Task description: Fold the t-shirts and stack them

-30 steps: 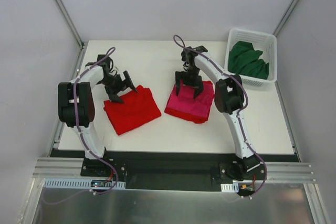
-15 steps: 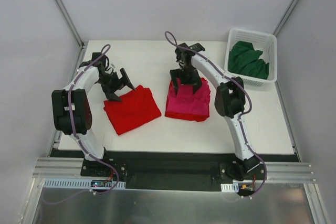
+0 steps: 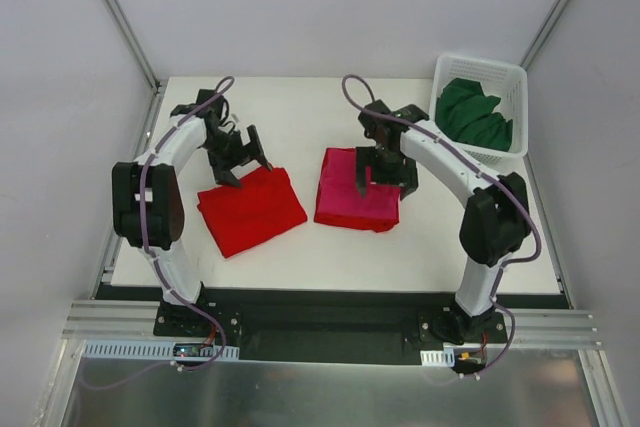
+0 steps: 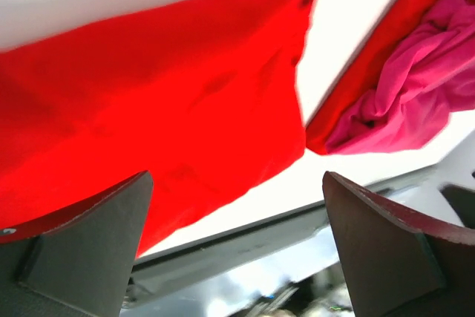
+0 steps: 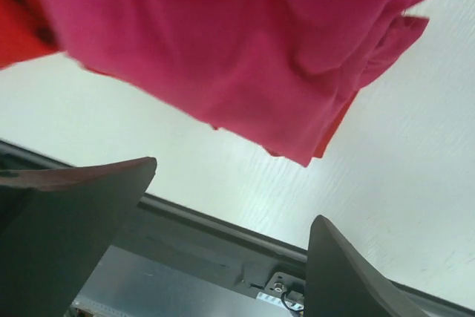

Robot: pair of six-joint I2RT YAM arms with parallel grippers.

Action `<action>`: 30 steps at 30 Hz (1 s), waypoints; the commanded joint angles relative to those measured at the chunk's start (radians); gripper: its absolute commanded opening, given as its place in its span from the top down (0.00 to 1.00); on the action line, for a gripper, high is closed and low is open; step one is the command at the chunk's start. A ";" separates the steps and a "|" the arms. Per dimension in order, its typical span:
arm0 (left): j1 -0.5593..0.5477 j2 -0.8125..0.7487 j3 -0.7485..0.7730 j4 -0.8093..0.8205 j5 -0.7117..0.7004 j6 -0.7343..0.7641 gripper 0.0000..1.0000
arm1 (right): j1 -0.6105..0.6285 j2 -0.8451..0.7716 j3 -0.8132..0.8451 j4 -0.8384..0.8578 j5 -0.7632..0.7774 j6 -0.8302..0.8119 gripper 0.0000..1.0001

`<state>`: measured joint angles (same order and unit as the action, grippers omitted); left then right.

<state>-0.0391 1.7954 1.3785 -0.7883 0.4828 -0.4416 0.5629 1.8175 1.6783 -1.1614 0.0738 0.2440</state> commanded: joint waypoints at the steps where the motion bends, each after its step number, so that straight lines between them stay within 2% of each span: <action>1: -0.110 0.079 0.170 -0.138 -0.137 0.084 0.01 | 0.046 0.034 -0.088 0.111 0.070 0.106 0.04; 8: -0.143 0.033 0.165 -0.253 -0.306 0.087 0.01 | 0.078 0.092 -0.013 0.134 0.107 0.126 0.04; 12: -0.154 -0.014 0.073 -0.275 -0.380 0.090 0.01 | 0.084 0.095 -0.022 0.184 0.133 0.140 0.04; 15: -0.157 -0.037 -0.017 -0.249 -0.420 0.086 0.01 | 0.084 0.123 -0.023 0.203 0.152 0.140 0.04; 21: -0.166 -0.028 -0.104 -0.206 -0.499 0.077 0.01 | 0.083 0.154 -0.081 0.304 0.156 0.137 0.04; 30: -0.170 0.002 -0.197 -0.069 -0.490 0.020 0.01 | 0.083 0.212 -0.089 0.355 0.161 0.094 0.04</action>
<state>-0.1974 1.7924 1.2278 -0.9207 0.0284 -0.3866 0.6422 2.0060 1.5738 -0.8410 0.2050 0.3599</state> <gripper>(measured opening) 0.993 0.961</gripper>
